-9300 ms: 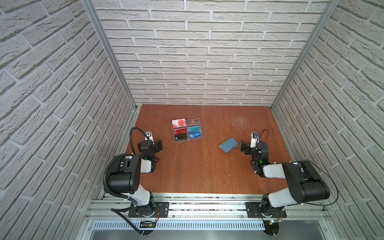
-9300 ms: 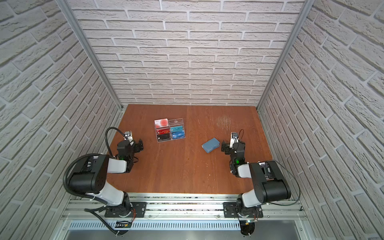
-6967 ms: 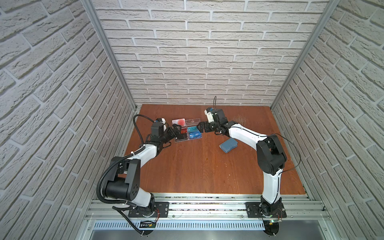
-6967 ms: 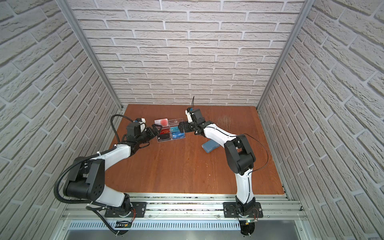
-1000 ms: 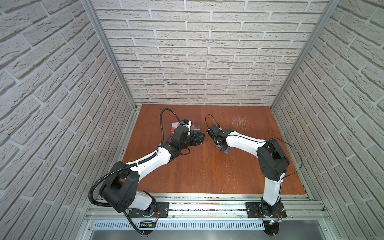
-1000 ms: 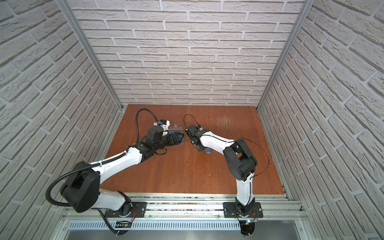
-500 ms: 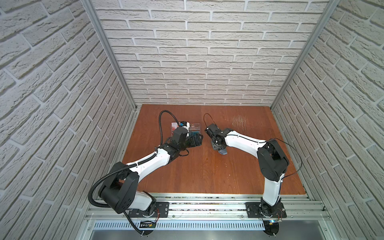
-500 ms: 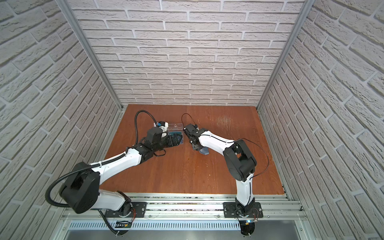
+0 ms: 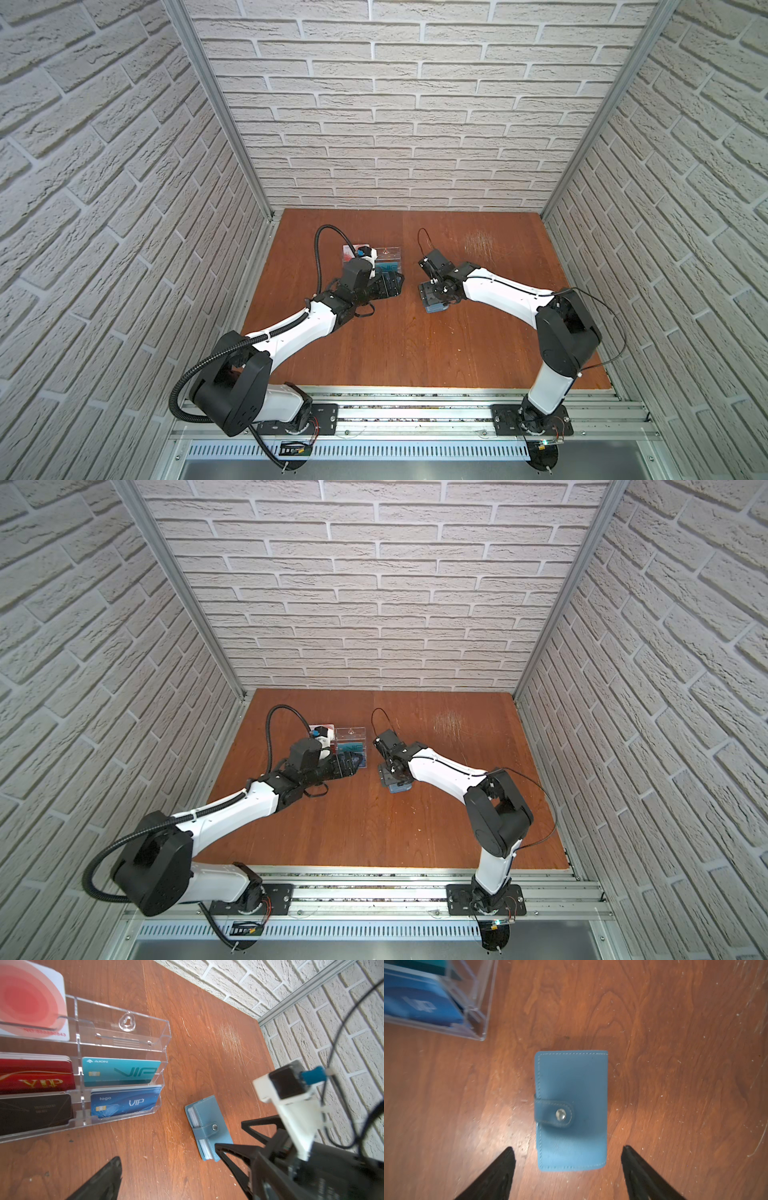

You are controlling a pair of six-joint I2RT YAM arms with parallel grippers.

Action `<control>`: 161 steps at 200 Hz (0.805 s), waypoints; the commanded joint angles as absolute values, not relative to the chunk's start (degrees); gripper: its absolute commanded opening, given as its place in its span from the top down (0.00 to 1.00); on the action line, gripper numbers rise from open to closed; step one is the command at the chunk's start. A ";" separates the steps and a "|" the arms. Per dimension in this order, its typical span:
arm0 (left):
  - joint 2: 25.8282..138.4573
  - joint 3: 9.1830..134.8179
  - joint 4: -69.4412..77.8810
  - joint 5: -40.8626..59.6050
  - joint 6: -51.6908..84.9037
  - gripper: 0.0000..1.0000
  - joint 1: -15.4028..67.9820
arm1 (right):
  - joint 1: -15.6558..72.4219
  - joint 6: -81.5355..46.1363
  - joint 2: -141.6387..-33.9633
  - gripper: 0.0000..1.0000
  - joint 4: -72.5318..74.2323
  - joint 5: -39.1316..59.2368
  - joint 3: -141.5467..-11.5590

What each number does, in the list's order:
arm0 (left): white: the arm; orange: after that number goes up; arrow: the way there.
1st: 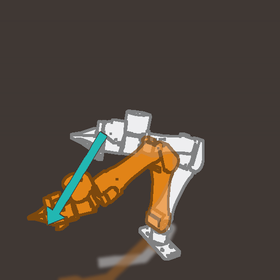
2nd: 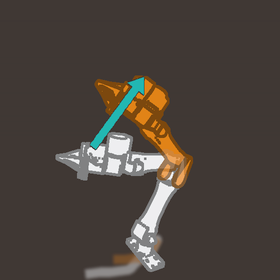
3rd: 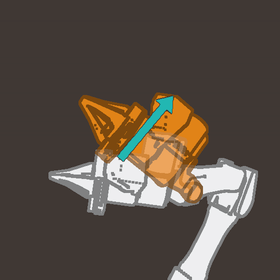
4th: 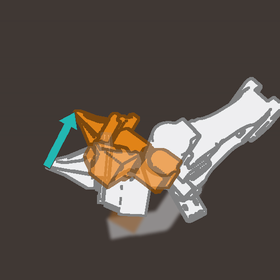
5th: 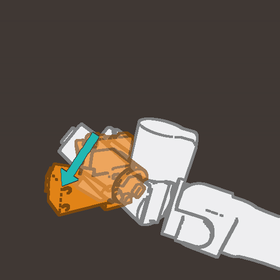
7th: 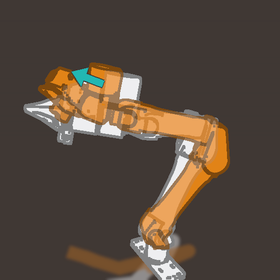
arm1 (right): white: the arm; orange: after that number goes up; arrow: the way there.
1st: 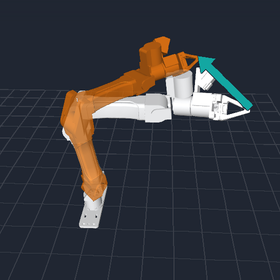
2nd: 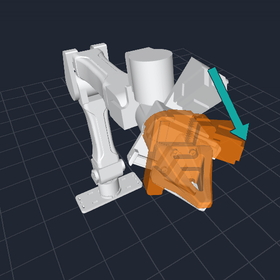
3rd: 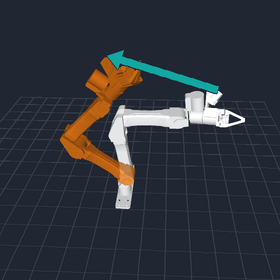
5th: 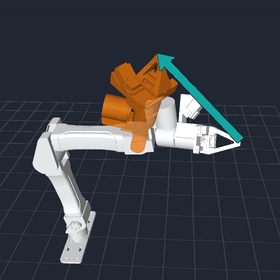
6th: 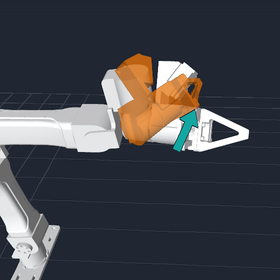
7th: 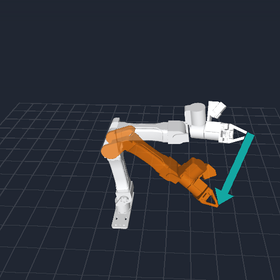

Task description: Take the credit cards out of the card holder

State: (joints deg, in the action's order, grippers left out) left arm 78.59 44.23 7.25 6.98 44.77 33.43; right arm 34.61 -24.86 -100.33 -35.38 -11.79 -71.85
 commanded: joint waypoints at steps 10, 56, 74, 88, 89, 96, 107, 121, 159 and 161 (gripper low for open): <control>81.27 45.46 9.43 11.56 45.65 0.02 33.89 | 29.84 -25.72 -93.43 0.09 -30.29 -3.09 -66.51; 86.58 48.29 13.80 12.63 49.36 0.02 37.74 | 19.14 -28.86 -91.06 0.07 -18.93 11.27 -56.57; 90.13 50.06 16.19 14.23 51.06 0.02 39.21 | 17.82 -29.13 -92.72 0.07 -16.66 13.69 -56.17; 92.51 51.01 17.61 14.81 51.90 0.02 40.27 | 17.58 -29.69 -94.11 0.08 -14.33 15.98 -56.37; 92.66 51.04 17.86 14.83 52.01 0.02 40.31 | 17.54 -29.70 -94.21 0.08 -14.24 16.08 -56.40; 93.53 50.88 19.26 14.77 52.64 0.02 40.64 | 17.36 -29.79 -94.99 0.08 -13.69 16.91 -56.79; 94.81 50.71 21.12 14.67 53.45 0.02 40.94 | 16.99 -29.89 -96.08 0.08 -13.16 18.13 -57.38; 96.29 51.20 21.64 14.68 54.62 0.02 40.96 | 16.46 -30.50 -96.88 0.09 -11.52 19.42 -56.75; 98.03 48.69 28.11 12.63 60.30 0.02 41.54 | 14.76 -33.16 -96.93 0.16 -6.30 22.78 -52.61; 98.12 48.51 28.54 12.52 60.65 0.02 41.56 | 14.65 -33.45 -96.77 0.16 -5.71 22.94 -52.13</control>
State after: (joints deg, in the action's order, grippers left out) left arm 97.30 49.71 19.53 14.00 55.86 40.97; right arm 15.86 -30.96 -97.49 -12.05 19.35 -55.29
